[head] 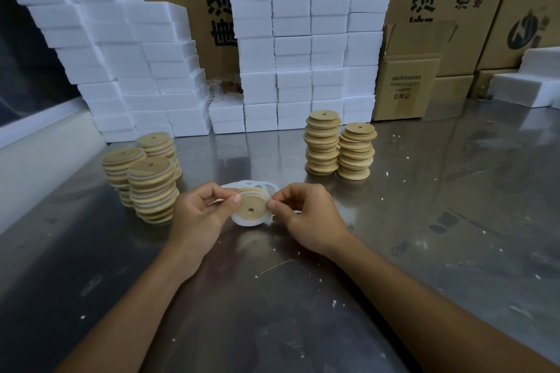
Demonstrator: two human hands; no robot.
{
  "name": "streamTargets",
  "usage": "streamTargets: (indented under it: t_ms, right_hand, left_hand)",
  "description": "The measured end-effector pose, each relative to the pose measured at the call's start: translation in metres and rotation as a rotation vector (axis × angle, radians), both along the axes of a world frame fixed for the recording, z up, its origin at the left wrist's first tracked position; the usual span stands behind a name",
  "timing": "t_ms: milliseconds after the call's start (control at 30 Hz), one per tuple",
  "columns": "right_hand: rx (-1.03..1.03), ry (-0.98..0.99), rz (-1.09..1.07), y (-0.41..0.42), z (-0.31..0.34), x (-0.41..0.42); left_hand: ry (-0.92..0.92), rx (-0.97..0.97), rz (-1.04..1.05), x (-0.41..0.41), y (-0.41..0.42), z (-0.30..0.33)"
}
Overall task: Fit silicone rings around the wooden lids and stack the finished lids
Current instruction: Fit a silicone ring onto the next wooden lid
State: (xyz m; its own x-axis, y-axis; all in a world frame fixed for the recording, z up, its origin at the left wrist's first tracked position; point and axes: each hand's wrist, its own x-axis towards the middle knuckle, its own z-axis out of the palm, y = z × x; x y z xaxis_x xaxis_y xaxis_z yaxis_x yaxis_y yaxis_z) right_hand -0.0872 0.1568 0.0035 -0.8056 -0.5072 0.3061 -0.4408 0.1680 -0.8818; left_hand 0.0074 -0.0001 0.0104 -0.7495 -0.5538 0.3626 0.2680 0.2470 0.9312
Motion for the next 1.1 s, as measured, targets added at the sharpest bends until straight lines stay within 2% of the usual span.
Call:
streamTargets:
  t_ms: [267, 533, 733, 800, 967, 1100]
  right_hand:
    - [0.027, 0.026, 0.034, 0.002, 0.003, 0.001]
    - [0.064, 0.068, 0.098, 0.005, 0.003, -0.001]
    - [0.079, 0.059, 0.123, 0.004, 0.002, 0.000]
    - [0.080, 0.079, 0.110, 0.004, 0.001, 0.000]
    - [0.039, 0.134, 0.064, 0.005, 0.001, 0.000]
    - [0.046, 0.210, 0.076, 0.006, 0.004, 0.003]
  left_hand:
    - [-0.046, 0.037, -0.039, 0.004, -0.002, 0.006]
    - [-0.089, -0.032, -0.037, 0.005, -0.006, 0.006]
    - [-0.120, 0.033, -0.042, 0.006, -0.010, 0.003]
    - [-0.129, -0.037, -0.033, 0.006, -0.011, 0.003]
    - [-0.124, -0.389, -0.004, 0.004, -0.002, 0.008]
    - [-0.138, -0.483, 0.034, 0.005, 0.002, 0.009]
